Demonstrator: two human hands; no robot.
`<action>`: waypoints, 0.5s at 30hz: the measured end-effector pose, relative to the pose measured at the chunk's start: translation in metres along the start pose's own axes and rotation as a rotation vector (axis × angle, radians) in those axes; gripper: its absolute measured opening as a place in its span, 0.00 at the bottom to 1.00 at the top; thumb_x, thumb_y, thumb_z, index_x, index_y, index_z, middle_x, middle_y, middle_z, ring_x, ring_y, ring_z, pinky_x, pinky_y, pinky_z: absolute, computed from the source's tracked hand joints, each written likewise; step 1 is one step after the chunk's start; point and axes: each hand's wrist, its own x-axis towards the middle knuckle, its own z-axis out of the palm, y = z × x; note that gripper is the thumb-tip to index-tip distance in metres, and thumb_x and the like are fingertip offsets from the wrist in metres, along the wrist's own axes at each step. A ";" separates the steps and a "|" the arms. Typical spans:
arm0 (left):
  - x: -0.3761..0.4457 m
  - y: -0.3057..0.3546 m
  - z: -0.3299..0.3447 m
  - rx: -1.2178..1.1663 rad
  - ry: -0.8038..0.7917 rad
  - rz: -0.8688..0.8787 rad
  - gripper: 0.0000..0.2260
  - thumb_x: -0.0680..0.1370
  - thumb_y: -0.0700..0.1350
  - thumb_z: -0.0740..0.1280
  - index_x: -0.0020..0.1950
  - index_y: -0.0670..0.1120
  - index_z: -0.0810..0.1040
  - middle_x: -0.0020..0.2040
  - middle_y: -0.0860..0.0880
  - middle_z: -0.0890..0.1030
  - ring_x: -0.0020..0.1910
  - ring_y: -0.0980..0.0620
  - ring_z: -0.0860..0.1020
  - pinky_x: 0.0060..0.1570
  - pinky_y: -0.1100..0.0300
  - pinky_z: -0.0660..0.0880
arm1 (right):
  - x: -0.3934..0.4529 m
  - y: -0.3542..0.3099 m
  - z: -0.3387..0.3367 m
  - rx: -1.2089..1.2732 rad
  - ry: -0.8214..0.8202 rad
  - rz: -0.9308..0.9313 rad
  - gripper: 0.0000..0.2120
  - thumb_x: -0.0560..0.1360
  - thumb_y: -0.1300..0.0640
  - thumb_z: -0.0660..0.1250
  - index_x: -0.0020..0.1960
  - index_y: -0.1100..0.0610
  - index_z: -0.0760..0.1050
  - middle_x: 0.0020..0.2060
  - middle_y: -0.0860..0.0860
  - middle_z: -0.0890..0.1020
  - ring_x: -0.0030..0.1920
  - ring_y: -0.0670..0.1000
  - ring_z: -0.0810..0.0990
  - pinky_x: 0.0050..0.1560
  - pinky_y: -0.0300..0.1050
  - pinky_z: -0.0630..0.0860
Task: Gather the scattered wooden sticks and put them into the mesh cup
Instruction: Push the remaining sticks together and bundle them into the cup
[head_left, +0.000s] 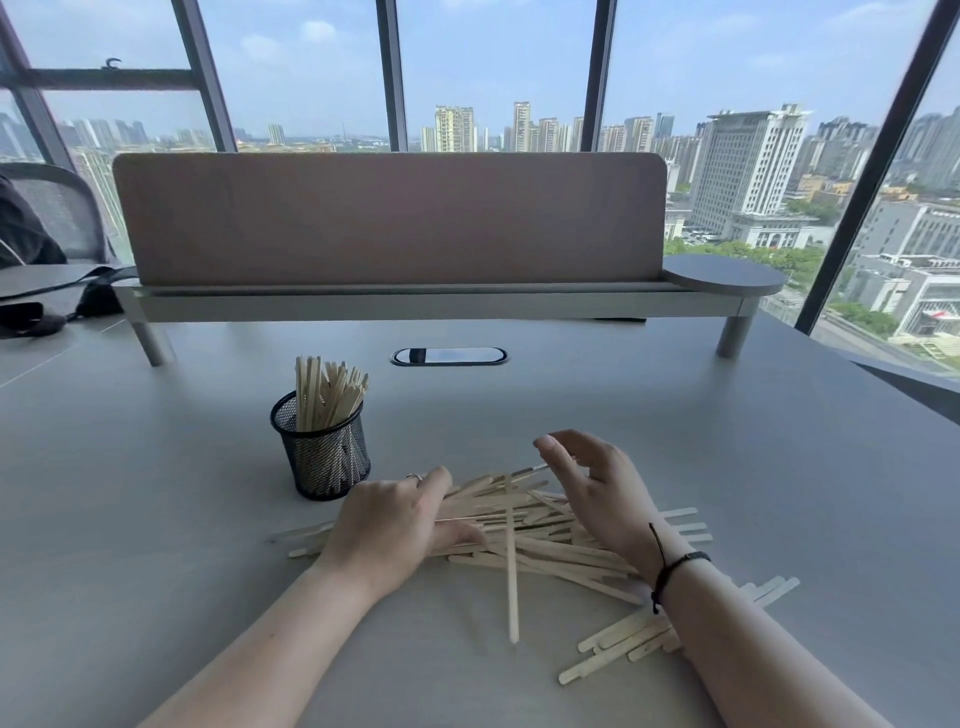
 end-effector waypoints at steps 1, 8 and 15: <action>0.000 -0.001 0.000 0.005 0.005 -0.005 0.29 0.70 0.75 0.59 0.39 0.48 0.75 0.26 0.52 0.78 0.22 0.50 0.78 0.20 0.61 0.65 | -0.001 -0.001 0.000 -0.007 -0.027 -0.012 0.22 0.73 0.30 0.59 0.50 0.46 0.80 0.47 0.39 0.83 0.51 0.36 0.78 0.51 0.40 0.73; -0.003 -0.003 0.003 0.009 -0.009 -0.045 0.20 0.78 0.64 0.59 0.42 0.49 0.76 0.28 0.51 0.79 0.24 0.46 0.79 0.20 0.59 0.66 | -0.008 -0.004 0.003 -0.186 -0.294 -0.118 0.39 0.62 0.20 0.63 0.67 0.40 0.70 0.63 0.35 0.72 0.65 0.38 0.70 0.64 0.44 0.72; 0.004 -0.006 -0.008 -0.109 0.049 -0.149 0.11 0.78 0.55 0.65 0.45 0.48 0.73 0.29 0.50 0.79 0.24 0.45 0.79 0.20 0.57 0.71 | -0.011 -0.009 0.002 -0.386 -0.476 -0.170 0.51 0.55 0.21 0.68 0.74 0.35 0.59 0.75 0.38 0.61 0.76 0.44 0.55 0.76 0.53 0.56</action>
